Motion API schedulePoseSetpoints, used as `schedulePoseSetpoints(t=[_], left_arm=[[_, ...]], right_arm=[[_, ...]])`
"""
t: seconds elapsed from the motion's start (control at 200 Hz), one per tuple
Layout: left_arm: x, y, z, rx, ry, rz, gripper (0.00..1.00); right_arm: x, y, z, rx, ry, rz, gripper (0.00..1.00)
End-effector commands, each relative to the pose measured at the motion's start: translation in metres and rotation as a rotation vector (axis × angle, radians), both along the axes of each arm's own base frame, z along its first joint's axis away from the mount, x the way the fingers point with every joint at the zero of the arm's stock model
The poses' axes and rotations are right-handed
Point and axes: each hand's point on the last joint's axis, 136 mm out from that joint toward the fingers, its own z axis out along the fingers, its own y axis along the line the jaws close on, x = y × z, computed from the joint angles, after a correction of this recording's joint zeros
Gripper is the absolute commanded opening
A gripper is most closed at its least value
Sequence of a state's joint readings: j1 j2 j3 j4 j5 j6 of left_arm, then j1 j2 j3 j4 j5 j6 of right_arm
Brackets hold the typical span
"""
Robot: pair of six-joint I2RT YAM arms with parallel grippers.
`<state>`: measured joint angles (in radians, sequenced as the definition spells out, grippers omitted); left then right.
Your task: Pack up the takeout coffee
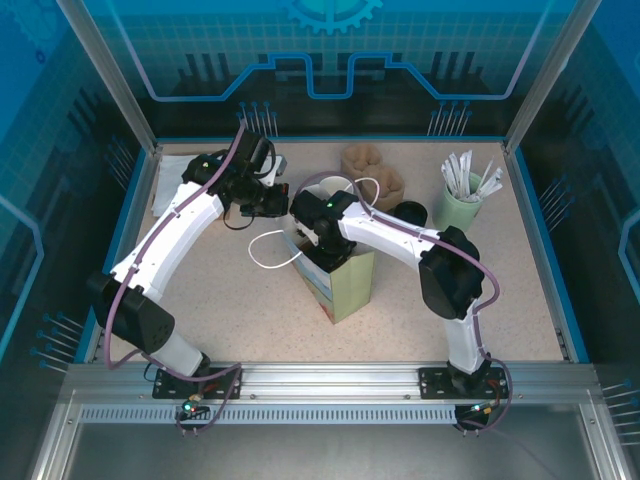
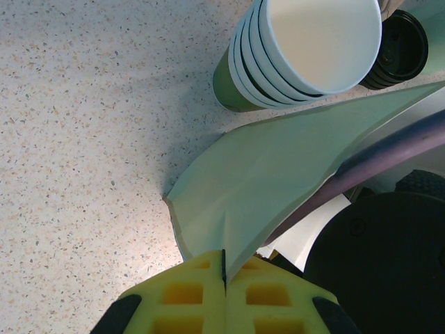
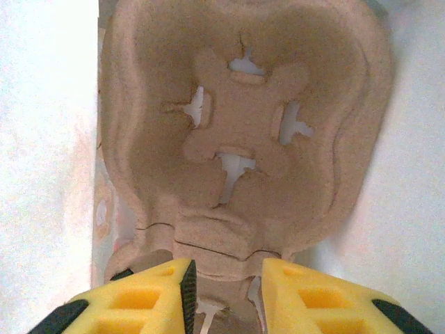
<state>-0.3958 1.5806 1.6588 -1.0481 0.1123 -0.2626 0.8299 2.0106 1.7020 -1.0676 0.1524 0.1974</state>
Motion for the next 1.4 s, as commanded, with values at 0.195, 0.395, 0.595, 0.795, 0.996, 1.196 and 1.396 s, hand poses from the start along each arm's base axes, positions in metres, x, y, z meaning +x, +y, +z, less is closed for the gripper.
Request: schedulePoseSetpoints(t=[0.195, 0.395, 0.595, 0.795, 0.996, 1.196, 1.396], left_arm=[[-0.010, -0.002, 0.000, -0.010, 0.029, -0.010, 0.02], [-0.009, -0.002, 0.001, -0.011, 0.026, -0.010, 0.02], [-0.009, -0.002, 0.002, -0.010, 0.025, -0.011, 0.02], [-0.009, -0.002, 0.002, -0.009, 0.028, -0.012, 0.02], [-0.010, -0.002, 0.003, -0.009, 0.025, -0.011, 0.02], [-0.009, -0.002, 0.003, -0.009, 0.025, -0.011, 0.02], [-0.010, 0.000, 0.002, -0.004, 0.025, -0.007, 0.02]], right_arm=[[0.008, -0.008, -0.002, 0.002, 0.000, -0.003, 0.33], [0.013, -0.011, -0.007, -0.002, 0.001, -0.009, 0.33], [0.014, -0.012, -0.005, -0.001, 0.002, -0.009, 0.33], [0.014, -0.012, 0.000, 0.010, -0.007, -0.008, 0.34], [0.013, -0.012, -0.004, 0.009, 0.003, -0.010, 0.34], [0.013, -0.010, 0.009, 0.028, -0.013, -0.012, 0.34], [0.008, -0.008, 0.042, 0.095, -0.049, -0.024, 0.36]])
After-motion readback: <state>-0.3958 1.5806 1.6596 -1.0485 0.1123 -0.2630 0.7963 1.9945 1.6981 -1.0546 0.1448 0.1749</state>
